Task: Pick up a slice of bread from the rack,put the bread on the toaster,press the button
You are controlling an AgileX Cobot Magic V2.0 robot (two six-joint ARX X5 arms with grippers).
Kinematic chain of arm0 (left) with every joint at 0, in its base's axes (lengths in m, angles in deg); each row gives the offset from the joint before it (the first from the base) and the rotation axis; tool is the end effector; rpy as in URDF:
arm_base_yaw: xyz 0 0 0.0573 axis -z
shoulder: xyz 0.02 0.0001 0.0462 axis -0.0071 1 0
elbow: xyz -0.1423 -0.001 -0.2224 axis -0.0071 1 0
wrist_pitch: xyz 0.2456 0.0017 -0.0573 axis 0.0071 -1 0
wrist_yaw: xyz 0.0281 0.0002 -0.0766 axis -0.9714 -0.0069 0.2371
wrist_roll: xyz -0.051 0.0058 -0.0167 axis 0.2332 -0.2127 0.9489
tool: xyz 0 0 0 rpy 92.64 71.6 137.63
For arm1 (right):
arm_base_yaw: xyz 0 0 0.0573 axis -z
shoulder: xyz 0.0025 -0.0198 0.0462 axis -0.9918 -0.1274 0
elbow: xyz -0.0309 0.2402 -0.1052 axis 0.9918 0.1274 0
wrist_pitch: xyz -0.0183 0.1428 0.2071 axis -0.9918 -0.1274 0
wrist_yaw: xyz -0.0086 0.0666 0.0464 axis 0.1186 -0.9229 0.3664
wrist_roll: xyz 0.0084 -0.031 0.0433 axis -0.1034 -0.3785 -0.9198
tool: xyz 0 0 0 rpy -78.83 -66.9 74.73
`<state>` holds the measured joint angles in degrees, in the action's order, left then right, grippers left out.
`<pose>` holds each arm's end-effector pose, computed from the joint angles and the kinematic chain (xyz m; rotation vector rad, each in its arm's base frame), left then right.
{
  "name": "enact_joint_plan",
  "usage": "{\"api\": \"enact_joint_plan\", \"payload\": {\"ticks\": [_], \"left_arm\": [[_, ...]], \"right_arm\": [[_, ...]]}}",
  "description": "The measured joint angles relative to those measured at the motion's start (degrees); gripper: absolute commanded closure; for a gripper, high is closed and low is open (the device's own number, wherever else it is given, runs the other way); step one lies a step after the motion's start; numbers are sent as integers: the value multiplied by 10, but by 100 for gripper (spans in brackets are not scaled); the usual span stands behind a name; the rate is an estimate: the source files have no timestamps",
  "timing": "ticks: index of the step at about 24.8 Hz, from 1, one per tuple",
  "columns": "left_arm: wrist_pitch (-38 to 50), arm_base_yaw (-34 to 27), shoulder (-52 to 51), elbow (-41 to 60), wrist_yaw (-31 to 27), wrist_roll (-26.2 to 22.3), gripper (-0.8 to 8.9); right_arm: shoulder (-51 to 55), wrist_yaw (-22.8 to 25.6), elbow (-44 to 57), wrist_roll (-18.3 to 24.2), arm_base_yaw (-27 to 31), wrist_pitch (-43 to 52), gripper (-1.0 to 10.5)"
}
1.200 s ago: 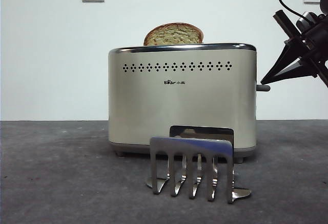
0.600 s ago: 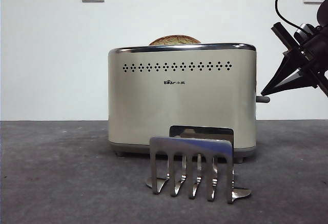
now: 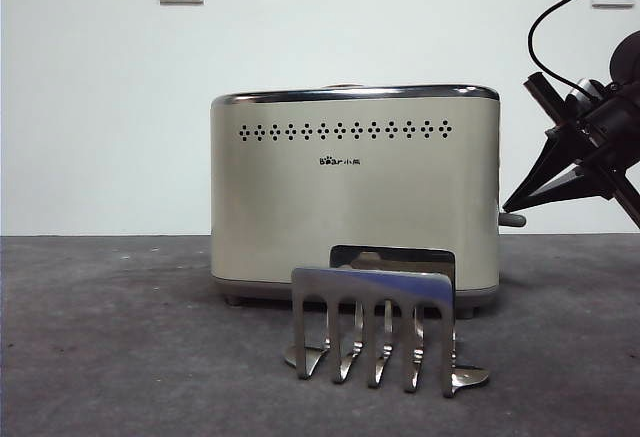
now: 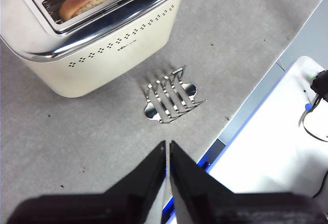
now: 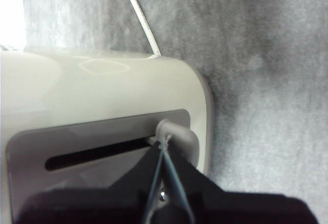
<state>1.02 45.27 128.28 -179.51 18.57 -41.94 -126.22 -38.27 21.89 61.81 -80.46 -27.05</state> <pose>0.1339 -0.1378 0.4330 0.2437 0.9025 -0.7953 0.3492 0.0076 0.1828 0.7508 1.1517 0.5313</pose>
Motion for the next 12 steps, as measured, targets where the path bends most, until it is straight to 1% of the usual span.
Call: {"api": "enact_joint_plan", "payload": {"ticks": [12], "left_arm": [[0, 0, 0, 0, 0, 0, 797]], "right_arm": [[-17, 0, -6, 15, 0, -11, 954]]}}
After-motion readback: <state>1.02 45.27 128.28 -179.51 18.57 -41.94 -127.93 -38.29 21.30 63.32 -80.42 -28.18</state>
